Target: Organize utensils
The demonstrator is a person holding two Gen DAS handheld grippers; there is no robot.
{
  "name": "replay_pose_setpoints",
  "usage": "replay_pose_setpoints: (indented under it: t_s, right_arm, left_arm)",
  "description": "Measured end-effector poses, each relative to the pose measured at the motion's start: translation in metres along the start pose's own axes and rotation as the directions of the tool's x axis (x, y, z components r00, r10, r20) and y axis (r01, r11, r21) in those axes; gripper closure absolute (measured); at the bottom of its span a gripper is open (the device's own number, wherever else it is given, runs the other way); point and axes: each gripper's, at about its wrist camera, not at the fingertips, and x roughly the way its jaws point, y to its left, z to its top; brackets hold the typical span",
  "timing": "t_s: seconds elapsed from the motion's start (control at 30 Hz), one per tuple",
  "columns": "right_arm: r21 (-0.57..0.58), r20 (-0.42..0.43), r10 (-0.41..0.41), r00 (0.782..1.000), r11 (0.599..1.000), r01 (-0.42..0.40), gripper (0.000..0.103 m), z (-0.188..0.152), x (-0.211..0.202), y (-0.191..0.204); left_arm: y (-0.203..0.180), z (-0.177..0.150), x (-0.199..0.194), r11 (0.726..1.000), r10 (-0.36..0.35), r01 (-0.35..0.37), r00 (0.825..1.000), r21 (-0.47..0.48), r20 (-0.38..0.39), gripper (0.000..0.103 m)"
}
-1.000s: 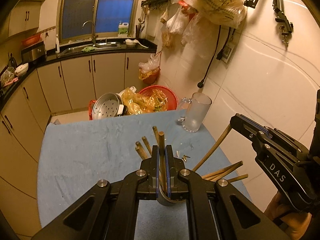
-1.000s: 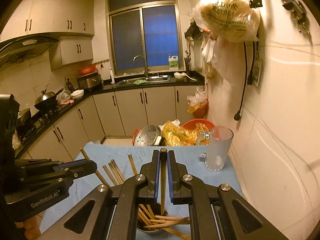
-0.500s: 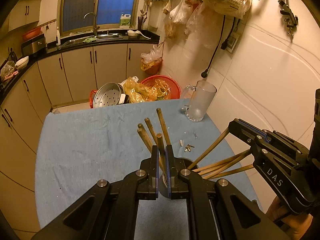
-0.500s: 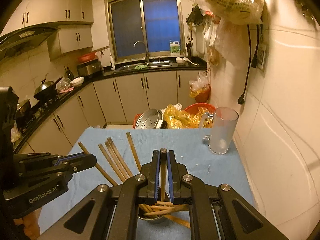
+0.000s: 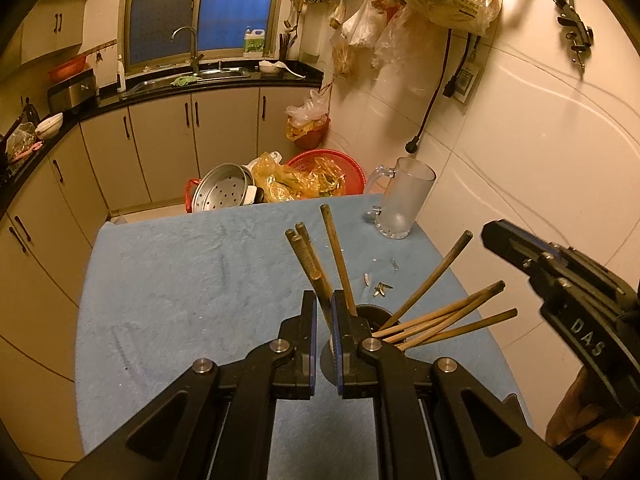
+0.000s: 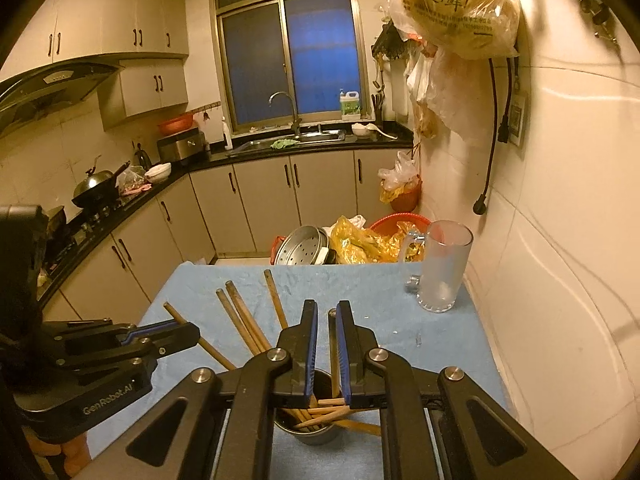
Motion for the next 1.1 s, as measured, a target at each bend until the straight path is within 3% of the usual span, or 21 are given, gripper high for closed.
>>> replay_pose_setpoints:
  t_s: [0.17, 0.23, 0.33, 0.4, 0.43, 0.63, 0.77, 1.1]
  right_arm:
    - [0.013, 0.03, -0.005, 1.0, 1.0, 0.004, 0.083, 0.002, -0.016, -0.001]
    - [0.014, 0.042, -0.004, 0.999, 1.0, 0.004, 0.079, 0.003, -0.023, 0.0]
    - [0.013, 0.062, -0.004, 0.998, 1.0, 0.003, 0.067, 0.002, -0.035, 0.002]
    - [0.013, 0.075, -0.006, 0.997, 1.0, 0.005, 0.046, 0.002, -0.043, 0.005]
    - [0.013, 0.084, -0.007, 0.996, 1.0, 0.006, 0.042, 0.002, -0.047, 0.006]
    - [0.007, 0.119, -0.012, 0.993, 1.0, 0.012, 0.034, -0.006, -0.071, 0.013]
    - [0.018, 0.119, -0.019, 0.993, 1.0, 0.017, 0.025, -0.015, -0.083, 0.016]
    - [0.094, 0.018, -0.09, 0.996, 0.992, 0.088, 0.013, -0.058, -0.089, 0.013]
  left_arm:
    - [0.001, -0.002, -0.008, 1.0, 0.01, -0.01, 1.0, 0.007, 0.006, 0.091]
    - [0.002, -0.004, -0.012, 1.0, 0.011, -0.011, 1.0, 0.009, 0.014, 0.071]
    - [0.004, -0.007, -0.022, 1.0, 0.021, -0.021, 0.999, 0.006, 0.044, 0.054]
    - [0.005, -0.008, -0.027, 1.0, 0.024, -0.024, 0.998, 0.009, 0.05, 0.05]
    - [0.005, -0.009, -0.029, 1.0, 0.025, -0.026, 0.998, 0.01, 0.052, 0.046]
    - [0.014, -0.018, -0.044, 0.998, 0.062, -0.063, 0.995, 0.009, 0.08, 0.03]
    - [0.024, -0.026, -0.051, 0.996, 0.092, -0.091, 0.992, -0.011, 0.088, 0.027]
    - [0.046, -0.052, -0.059, 0.99, 0.141, -0.139, 0.988, -0.03, 0.062, 0.002]
